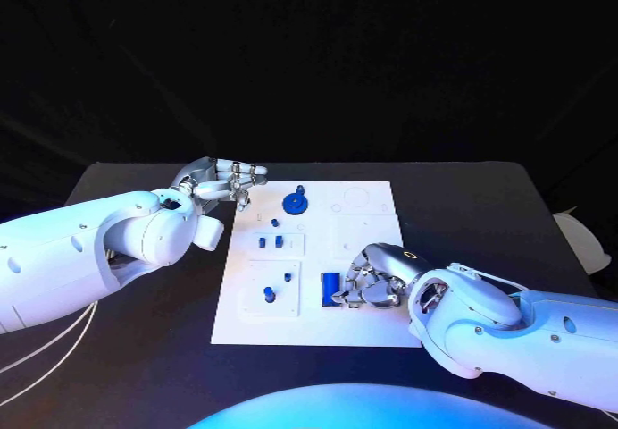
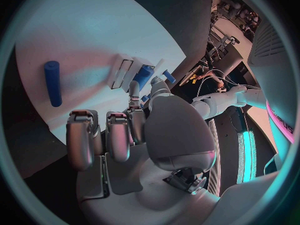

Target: Assemble the parts on the task board

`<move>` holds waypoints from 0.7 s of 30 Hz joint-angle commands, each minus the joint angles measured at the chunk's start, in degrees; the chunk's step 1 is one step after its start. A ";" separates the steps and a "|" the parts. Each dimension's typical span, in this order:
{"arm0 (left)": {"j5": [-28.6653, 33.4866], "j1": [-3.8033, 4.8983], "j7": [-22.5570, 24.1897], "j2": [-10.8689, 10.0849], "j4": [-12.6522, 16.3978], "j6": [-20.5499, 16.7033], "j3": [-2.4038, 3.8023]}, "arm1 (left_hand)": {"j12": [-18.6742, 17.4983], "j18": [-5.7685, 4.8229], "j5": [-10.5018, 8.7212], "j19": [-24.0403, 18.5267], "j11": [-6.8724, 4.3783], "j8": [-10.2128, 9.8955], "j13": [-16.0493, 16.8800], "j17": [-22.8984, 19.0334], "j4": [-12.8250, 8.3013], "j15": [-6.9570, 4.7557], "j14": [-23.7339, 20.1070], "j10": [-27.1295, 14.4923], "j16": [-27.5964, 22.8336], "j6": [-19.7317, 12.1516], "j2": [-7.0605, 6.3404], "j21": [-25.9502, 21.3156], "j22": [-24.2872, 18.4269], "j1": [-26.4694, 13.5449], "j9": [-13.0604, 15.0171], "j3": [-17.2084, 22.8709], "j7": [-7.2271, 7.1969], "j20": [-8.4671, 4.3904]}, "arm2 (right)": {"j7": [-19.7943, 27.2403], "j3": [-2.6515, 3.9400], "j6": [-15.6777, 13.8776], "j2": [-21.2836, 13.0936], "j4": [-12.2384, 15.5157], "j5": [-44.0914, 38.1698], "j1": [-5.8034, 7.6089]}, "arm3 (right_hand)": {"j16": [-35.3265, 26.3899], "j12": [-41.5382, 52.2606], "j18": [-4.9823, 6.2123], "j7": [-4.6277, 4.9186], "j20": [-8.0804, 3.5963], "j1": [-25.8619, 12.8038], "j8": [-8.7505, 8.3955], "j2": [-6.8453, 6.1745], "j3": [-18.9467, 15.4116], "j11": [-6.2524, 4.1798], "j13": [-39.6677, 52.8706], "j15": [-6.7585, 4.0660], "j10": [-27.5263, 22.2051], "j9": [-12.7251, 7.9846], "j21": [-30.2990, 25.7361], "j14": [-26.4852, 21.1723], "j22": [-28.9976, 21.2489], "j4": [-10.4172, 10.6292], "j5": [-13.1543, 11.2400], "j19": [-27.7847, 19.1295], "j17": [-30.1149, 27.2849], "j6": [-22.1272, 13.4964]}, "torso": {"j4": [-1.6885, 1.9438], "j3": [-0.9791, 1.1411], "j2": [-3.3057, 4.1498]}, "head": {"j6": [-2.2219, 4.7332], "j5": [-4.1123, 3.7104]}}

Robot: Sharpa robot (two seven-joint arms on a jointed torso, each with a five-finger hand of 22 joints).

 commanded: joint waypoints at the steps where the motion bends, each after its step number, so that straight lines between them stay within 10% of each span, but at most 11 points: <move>1: 0.21 0.05 0.32 0.04 0.19 0.80 0.04 | 0.33 1.06 -0.11 -0.32 0.08 0.16 0.09 -0.05 0.04 0.15 -0.38 -0.38 -0.27 -0.28 0.56 -0.24 -0.04 -0.02 -0.05 -0.21 0.05 0.21 | 1.77 0.03 -3.46 -1.36 0.71 0.23 0.18 | -0.55 -1.24 -0.75 0.24 -0.31 0.15 -0.38 -0.49 -0.58 0.23 1.55 -0.10 -0.56 -0.09 -0.89 4.72 13.23 0.31 0.14 3.36 9.44 -0.99 | -0.02 -0.02 -0.05 | 0.08 -0.17; 12: 0.52 0.04 1.15 0.03 0.04 1.98 0.02 | 0.41 1.05 -0.15 -0.29 0.11 0.18 0.10 -0.22 0.15 0.18 -0.43 -0.49 -0.33 -0.34 0.56 -0.28 -0.06 -0.22 -0.11 -0.29 0.06 0.23 | 5.27 -0.03 -0.39 -11.18 2.62 -0.49 3.29 | -0.75 -2.46 -0.72 1.62 0.51 3.69 -3.74 0.80 -0.71 1.37 0.94 0.86 -1.07 -1.89 -1.12 4.66 13.18 0.18 1.69 3.21 9.24 -3.33 | -0.60 -0.15 -0.41 | 0.55 -2.01; 21: 0.64 0.03 1.10 0.27 -0.21 2.08 -0.08 | 0.45 1.04 -0.15 -0.27 0.11 0.19 0.11 -0.14 0.22 0.19 -0.40 -0.54 -0.27 -0.36 0.55 -0.30 -0.06 -0.34 -0.13 -0.35 0.04 0.24 | 4.74 -0.43 0.08 -14.54 2.70 -4.25 1.50 | -0.15 -1.59 -0.96 1.63 0.64 4.12 -4.26 1.14 -0.93 1.37 1.66 0.91 -0.59 -2.29 0.09 4.90 13.52 0.51 1.63 3.72 10.28 -2.72 | -1.03 -0.09 -0.67 | 0.51 -2.47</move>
